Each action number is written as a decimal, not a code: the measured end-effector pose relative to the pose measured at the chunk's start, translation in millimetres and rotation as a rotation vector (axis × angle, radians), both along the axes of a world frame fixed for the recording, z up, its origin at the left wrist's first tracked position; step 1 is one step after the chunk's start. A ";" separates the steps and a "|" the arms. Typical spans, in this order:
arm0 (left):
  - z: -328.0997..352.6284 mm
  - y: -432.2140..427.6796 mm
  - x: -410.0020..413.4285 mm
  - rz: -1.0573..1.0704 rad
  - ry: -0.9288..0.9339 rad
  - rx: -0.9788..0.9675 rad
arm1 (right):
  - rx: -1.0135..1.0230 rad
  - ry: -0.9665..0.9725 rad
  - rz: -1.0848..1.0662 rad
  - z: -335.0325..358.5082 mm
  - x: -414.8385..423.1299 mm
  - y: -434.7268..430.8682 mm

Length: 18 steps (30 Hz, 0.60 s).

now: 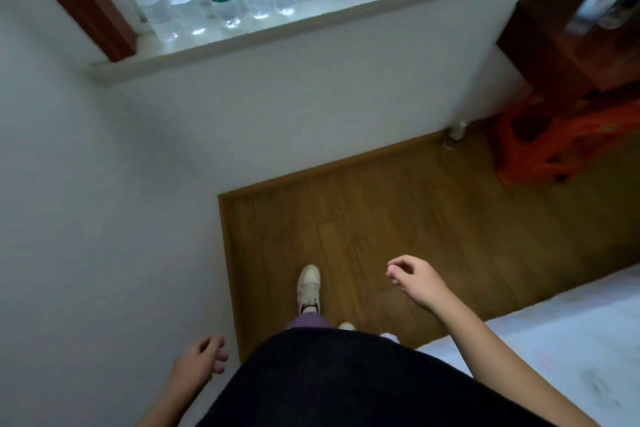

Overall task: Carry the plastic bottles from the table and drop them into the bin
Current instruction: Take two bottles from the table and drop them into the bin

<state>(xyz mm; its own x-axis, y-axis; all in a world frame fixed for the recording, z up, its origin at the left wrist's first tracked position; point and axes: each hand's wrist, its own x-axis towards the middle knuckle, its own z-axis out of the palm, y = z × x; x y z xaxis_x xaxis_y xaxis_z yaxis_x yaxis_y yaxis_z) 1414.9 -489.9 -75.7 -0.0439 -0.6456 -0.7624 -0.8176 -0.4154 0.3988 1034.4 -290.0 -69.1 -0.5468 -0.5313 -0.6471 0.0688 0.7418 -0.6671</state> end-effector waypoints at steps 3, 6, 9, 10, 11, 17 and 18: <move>-6.6 -41.7 -62.0 -0.112 -0.002 0.020 | 0.038 -0.030 -0.106 -9.4 -36.5 -2.4; -15.0 -86.4 -134.7 -0.263 -0.022 0.036 | 0.120 -0.066 -0.274 -18.5 -63.7 17.3; -19.2 -126.6 -217.1 -0.484 -0.023 0.005 | 0.192 -0.096 -0.501 -25.2 -78.9 48.4; -18.7 -136.2 -246.2 -0.570 -0.026 -0.015 | 0.205 -0.101 -0.575 -24.8 -80.9 57.8; -21.2 -145.1 -279.3 -0.643 -0.022 -0.016 | 0.217 -0.102 -0.648 -24.0 -83.2 66.6; -13.8 -130.6 -482.5 -0.985 0.026 0.025 | 0.262 -0.146 -1.015 -22.1 -80.4 119.4; -7.5 -117.5 -513.4 -1.052 0.040 0.023 | 0.264 -0.169 -1.066 -25.7 -79.5 129.0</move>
<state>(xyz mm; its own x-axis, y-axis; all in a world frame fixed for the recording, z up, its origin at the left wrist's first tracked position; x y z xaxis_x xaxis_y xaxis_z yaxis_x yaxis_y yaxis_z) 901.5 -607.4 -83.2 -0.5993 -0.2530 -0.7595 -0.7567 0.4886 0.4344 954.9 -161.1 -94.7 -0.5354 0.3238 -0.7800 0.8312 0.3659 -0.4186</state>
